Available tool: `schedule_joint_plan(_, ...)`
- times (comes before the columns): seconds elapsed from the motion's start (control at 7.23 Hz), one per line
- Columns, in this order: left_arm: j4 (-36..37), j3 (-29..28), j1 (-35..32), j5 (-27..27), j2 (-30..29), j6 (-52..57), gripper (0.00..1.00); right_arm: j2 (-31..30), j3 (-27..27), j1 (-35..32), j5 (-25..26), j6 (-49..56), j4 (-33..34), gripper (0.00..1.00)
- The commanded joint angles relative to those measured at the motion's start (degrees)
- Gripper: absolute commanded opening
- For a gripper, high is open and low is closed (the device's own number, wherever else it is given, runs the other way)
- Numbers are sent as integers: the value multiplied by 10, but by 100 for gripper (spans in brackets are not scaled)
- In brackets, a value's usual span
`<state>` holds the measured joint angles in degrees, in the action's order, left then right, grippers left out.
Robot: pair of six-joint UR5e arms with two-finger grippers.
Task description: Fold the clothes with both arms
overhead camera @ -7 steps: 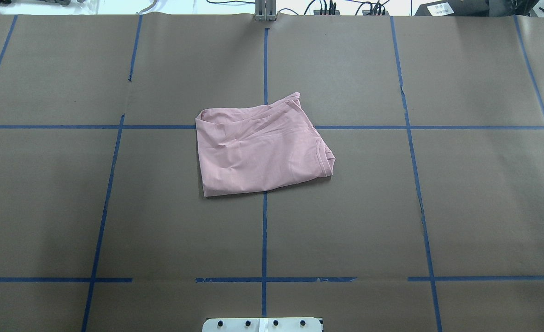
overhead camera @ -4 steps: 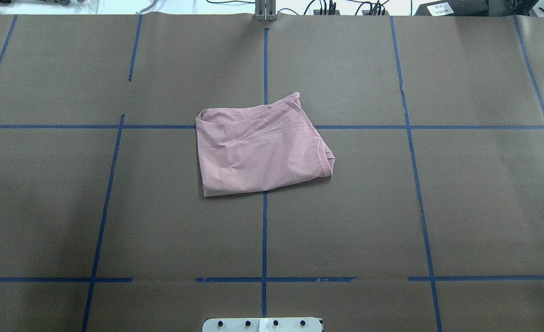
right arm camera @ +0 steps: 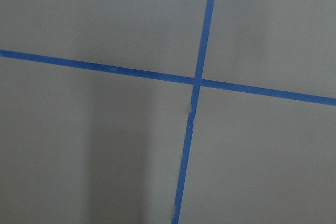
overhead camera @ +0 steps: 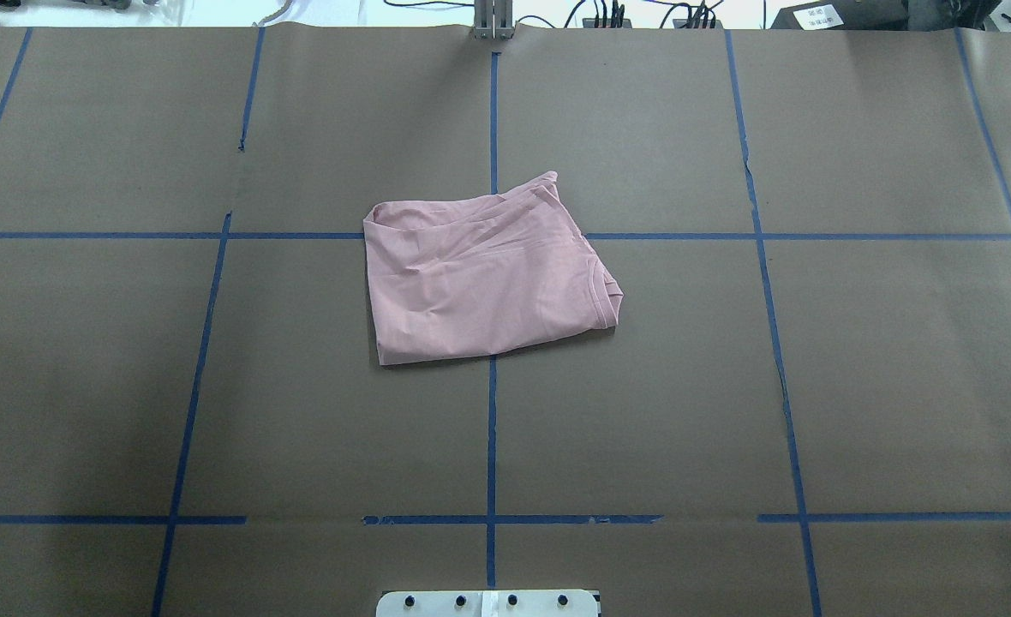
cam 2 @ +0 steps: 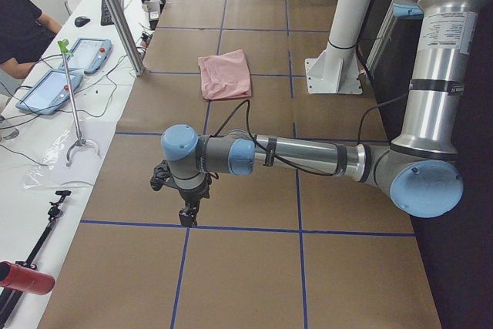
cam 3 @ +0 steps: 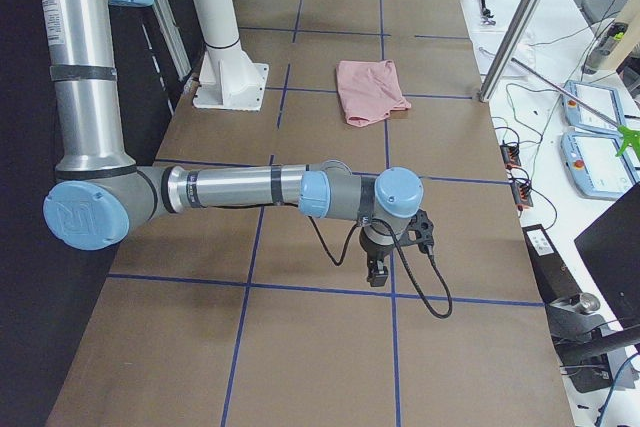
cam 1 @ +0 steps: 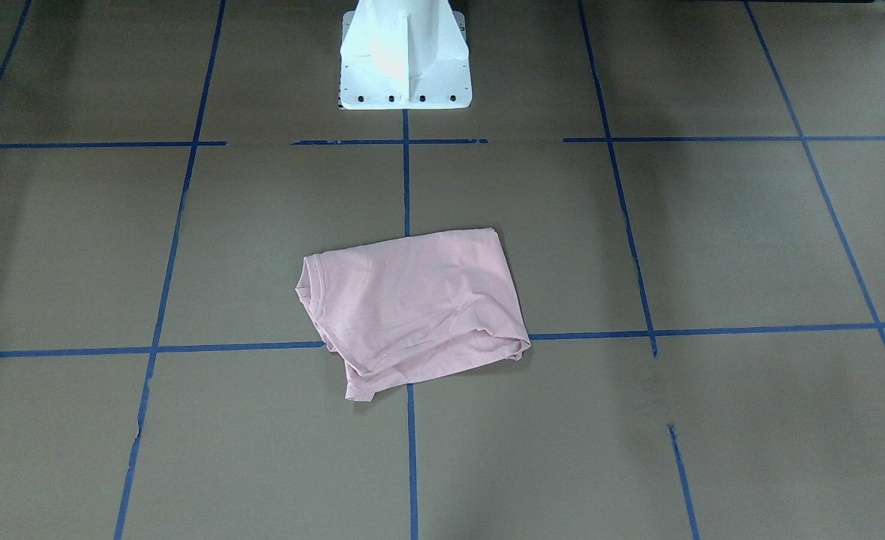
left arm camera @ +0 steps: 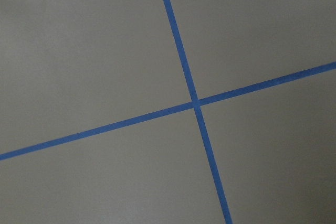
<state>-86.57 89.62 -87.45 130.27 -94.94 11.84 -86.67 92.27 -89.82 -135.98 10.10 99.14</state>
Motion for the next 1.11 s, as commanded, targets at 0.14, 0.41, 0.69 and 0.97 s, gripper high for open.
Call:
schedule_joint_plan(0.14, -2, -16, 0, 6, 0, 12, 100, -8, 0, -1, 4, -26, 0, 100)
schedule_joint_plan(0.41, -2, -15, 0, 5, 1, 11, 100, -10, 1, -1, 5, -26, -1, 100)
schedule_joint_plan(0.69, -3, -13, 0, 6, 0, 11, 100, -14, 1, 0, 19, -56, -38, 100)
schedule_joint_plan(0.97, -3, -13, 0, 6, 0, 11, 100, -17, 0, 0, 35, -98, -75, 100)
